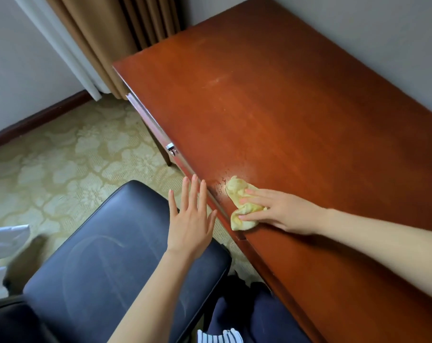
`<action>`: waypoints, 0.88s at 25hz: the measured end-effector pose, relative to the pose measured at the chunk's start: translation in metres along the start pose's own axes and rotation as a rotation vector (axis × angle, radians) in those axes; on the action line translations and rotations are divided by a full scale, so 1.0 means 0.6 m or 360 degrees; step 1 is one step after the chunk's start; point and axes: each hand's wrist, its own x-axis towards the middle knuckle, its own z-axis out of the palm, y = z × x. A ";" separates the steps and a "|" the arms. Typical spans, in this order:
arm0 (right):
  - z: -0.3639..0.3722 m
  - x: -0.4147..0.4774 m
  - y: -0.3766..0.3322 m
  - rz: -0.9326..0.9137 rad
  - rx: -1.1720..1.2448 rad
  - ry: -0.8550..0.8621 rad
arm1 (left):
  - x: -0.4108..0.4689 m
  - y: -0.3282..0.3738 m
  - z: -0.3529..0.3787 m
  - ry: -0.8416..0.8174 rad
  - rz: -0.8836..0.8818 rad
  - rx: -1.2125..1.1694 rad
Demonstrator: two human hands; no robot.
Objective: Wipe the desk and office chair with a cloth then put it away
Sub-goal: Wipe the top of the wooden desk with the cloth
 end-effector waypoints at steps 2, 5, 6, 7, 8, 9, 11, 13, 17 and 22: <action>-0.016 0.052 0.008 0.0007 0.0016 -0.0074 | -0.011 -0.006 -0.003 0.0002 -0.0078 -0.0063; -0.026 0.130 0.000 0.0146 0.0020 -0.0082 | -0.023 -0.006 -0.004 0.0005 -0.0157 -0.0171; -0.029 0.153 -0.003 0.0235 0.0019 -0.0042 | -0.025 -0.005 -0.004 0.0005 -0.0175 -0.0200; -0.032 0.174 -0.006 0.0343 0.0027 0.0014 | -0.027 -0.005 -0.004 -0.0004 -0.0191 -0.0222; -0.033 0.192 -0.009 0.0462 0.0036 0.0076 | -0.027 -0.005 -0.003 -0.0017 -0.0205 -0.0237; -0.031 0.207 -0.013 0.0585 0.0039 0.0136 | -0.027 -0.005 -0.002 -0.0026 -0.0217 -0.0246; -0.016 0.227 -0.029 0.0846 0.0048 0.0258 | -0.028 -0.007 -0.001 -0.0045 -0.0228 -0.0259; 0.005 0.224 -0.051 0.1028 0.0048 0.0412 | -0.029 -0.005 -0.001 -0.0061 -0.0241 -0.0298; 0.033 0.144 -0.082 0.0760 0.0132 0.0440 | -0.032 0.009 -0.004 -0.0065 -0.0211 -0.0362; 0.058 -0.066 -0.089 0.0594 0.0113 0.0302 | -0.045 0.059 -0.011 -0.0096 0.0006 -0.0290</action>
